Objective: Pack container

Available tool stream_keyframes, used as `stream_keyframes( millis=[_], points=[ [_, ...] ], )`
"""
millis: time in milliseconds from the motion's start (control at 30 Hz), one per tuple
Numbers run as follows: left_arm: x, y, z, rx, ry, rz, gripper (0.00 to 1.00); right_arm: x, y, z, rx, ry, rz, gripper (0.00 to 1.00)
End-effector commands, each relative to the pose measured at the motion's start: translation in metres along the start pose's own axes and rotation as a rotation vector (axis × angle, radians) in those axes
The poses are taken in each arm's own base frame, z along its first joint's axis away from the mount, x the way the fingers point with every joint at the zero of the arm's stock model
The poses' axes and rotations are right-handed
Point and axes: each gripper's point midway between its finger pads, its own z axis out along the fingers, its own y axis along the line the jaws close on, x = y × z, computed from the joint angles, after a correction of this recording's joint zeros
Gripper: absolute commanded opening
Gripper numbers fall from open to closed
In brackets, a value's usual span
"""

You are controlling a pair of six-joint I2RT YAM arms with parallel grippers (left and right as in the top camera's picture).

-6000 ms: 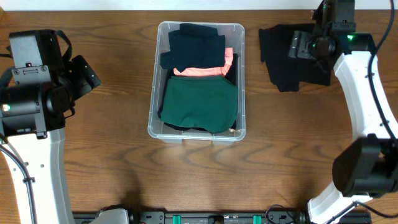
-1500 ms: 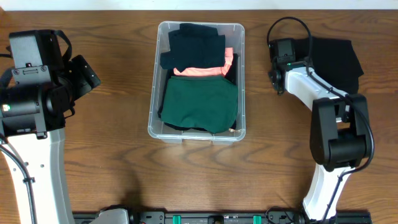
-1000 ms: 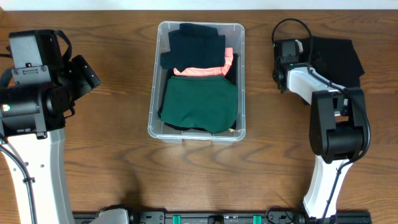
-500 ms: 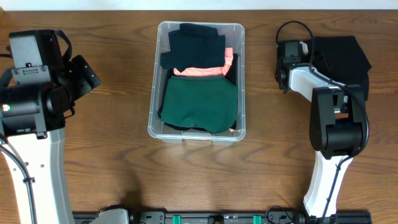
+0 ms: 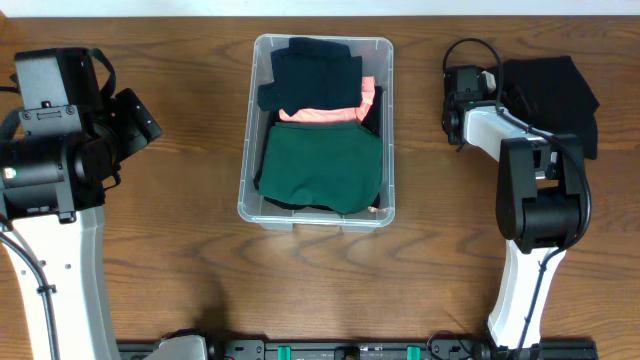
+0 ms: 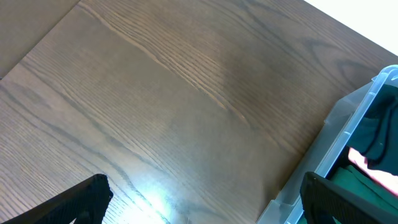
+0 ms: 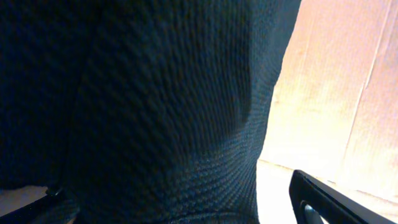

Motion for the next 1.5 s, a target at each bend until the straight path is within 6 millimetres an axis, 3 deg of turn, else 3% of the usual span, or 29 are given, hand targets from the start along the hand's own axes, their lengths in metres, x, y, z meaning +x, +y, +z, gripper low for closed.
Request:
stream_keyframes(
  millis=[0,267,567,767,933,1067,1300,1467],
  points=[
    [-0.002,0.003,0.001,-0.014,-0.004,0.014,0.98,0.023,0.093,0.014,-0.247,0.000,-0.221,0.93],
    [-0.002,0.003,0.001,-0.014,-0.004,0.014,0.98,0.019,0.110,0.009,-0.289,-0.033,-0.269,0.93],
    [-0.002,0.003,0.001,-0.014,-0.004,0.014,0.98,0.006,0.121,-0.011,-0.283,-0.082,-0.289,0.96],
    [-0.002,0.003,0.001,-0.014,-0.004,0.014,0.98,0.028,0.089,0.028,-0.228,0.028,-0.144,0.97],
    [-0.002,0.003,0.001,-0.014,-0.004,0.014,0.98,0.048,0.076,0.052,-0.241,0.094,-0.094,0.97],
    [-0.002,0.003,0.001,-0.014,-0.004,0.014,0.98,0.053,0.078,0.054,-0.257,0.110,-0.074,0.87],
    [-0.002,0.003,0.001,-0.014,-0.004,0.014,0.98,0.046,0.086,0.045,-0.272,0.094,-0.020,0.49],
    [-0.002,0.003,0.001,-0.014,-0.004,0.014,0.98,0.047,0.089,0.042,-0.279,0.104,0.014,0.47]
  ],
)
